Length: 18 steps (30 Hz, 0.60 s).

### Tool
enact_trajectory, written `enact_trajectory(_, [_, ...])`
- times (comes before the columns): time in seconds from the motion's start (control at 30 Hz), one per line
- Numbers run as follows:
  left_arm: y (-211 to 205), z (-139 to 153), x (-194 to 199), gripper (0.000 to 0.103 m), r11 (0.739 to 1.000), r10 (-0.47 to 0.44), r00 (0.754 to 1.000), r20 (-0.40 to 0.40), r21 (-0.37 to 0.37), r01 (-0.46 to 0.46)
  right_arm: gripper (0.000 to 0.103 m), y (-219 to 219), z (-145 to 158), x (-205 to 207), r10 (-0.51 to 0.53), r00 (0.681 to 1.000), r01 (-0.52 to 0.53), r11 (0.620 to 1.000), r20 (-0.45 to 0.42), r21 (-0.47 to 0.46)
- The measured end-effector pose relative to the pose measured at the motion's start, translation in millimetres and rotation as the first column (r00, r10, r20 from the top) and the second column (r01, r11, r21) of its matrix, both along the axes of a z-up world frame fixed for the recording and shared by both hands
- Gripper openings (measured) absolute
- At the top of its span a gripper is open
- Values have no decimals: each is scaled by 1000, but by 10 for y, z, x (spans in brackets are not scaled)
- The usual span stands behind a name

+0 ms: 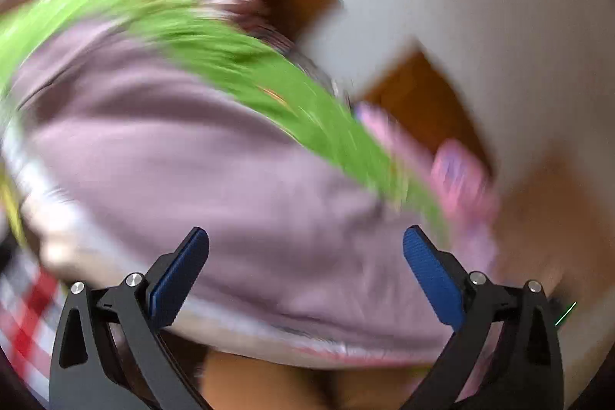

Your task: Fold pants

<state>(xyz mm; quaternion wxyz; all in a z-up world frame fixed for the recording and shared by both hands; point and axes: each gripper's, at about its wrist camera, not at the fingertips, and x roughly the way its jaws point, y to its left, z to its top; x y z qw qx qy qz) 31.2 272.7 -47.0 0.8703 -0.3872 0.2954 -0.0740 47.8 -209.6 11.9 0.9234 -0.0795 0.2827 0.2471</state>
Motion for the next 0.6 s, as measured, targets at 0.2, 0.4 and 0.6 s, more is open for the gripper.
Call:
enact_trajectory(0.2, [1239, -451, -237, 101, 946, 218, 974, -61, -233, -226, 85, 1160, 7, 282, 240, 970, -240, 971, -29, -2])
enact_trajectory(0.4, [1551, -695, -7, 100, 916, 215, 975, -63, -334, -224, 87, 2061, -44, 364, 375, 925, -379, 922, -59, -81])
enact_trajectory(0.6, [1670, -873, 112, 100, 911, 219, 971, -98, -335, -240, 87, 2340, -229, 493, 376, 920, -386, 917, -106, -102])
